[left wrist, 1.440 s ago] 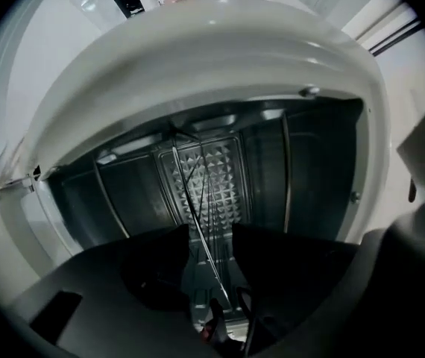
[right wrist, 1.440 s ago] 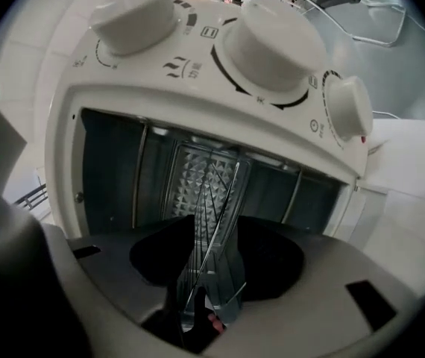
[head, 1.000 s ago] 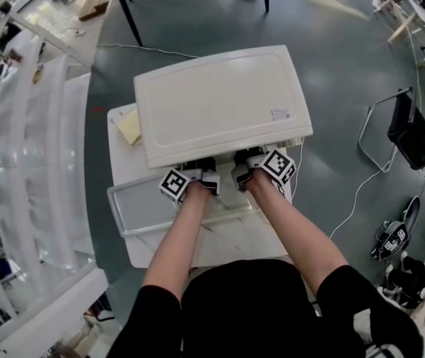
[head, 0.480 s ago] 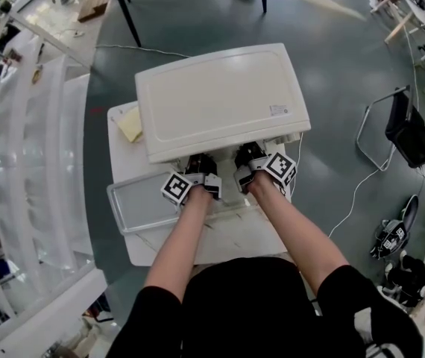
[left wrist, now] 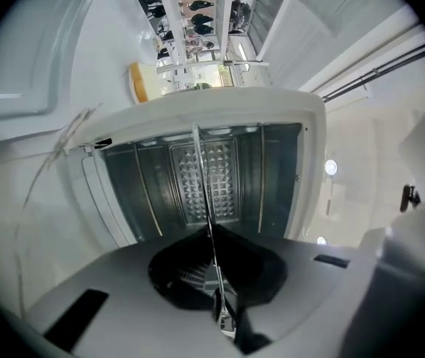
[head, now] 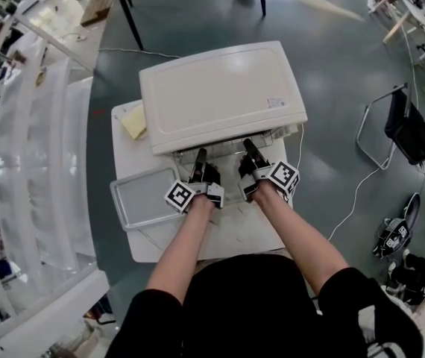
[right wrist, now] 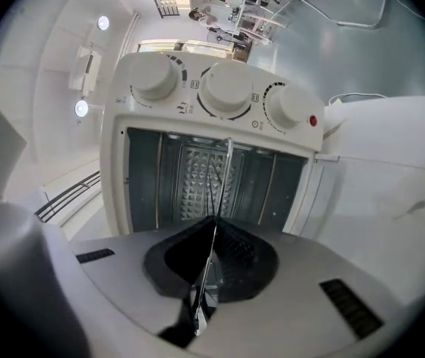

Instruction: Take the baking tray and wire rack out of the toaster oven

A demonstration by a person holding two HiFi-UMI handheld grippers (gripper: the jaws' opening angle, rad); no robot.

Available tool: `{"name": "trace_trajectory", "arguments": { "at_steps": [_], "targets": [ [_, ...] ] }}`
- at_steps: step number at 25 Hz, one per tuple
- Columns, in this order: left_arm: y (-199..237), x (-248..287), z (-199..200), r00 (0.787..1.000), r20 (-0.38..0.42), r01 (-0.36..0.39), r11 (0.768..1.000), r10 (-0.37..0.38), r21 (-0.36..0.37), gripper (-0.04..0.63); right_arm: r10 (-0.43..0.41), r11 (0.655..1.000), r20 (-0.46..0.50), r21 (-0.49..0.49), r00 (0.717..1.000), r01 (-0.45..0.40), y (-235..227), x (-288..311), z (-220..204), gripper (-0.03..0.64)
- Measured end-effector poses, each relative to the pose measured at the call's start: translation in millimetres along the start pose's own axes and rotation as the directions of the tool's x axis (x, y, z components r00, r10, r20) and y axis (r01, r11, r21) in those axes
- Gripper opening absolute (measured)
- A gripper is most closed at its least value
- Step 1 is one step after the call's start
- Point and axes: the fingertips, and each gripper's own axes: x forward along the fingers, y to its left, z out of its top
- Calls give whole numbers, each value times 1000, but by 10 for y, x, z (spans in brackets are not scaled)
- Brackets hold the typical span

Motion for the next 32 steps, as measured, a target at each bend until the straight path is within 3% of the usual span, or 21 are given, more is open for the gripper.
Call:
{"name": "trace_trajectory", "arguments": {
  "at_steps": [12,19,23,28,32],
  "targets": [
    [-81,-612,-301,998,-56,-4,1000,3,-24,20,-25,1000,7,-3,1000,25,-14,-644,-282,23],
    [-177,-986,-497,995,-99,-4,1000,1,-26,20,6,1000,6,3,1000,-6,37,-1056,-444,23],
    [-149,-1213,-586,992,-128,-19,1000,19,5,20,-6,999,-26,-43,1000,5,36,-1282,-556,21],
    [-283,-1406,-716,987,-155,41,999,-38,15,20,25,998,-54,-56,998,-28,60,-1534,-692,21],
    [-293,-1614,-731,985,-175,9,999,-2,44,20,7,998,-72,-56,997,-11,38,-1700,-812,21]
  ]
}}
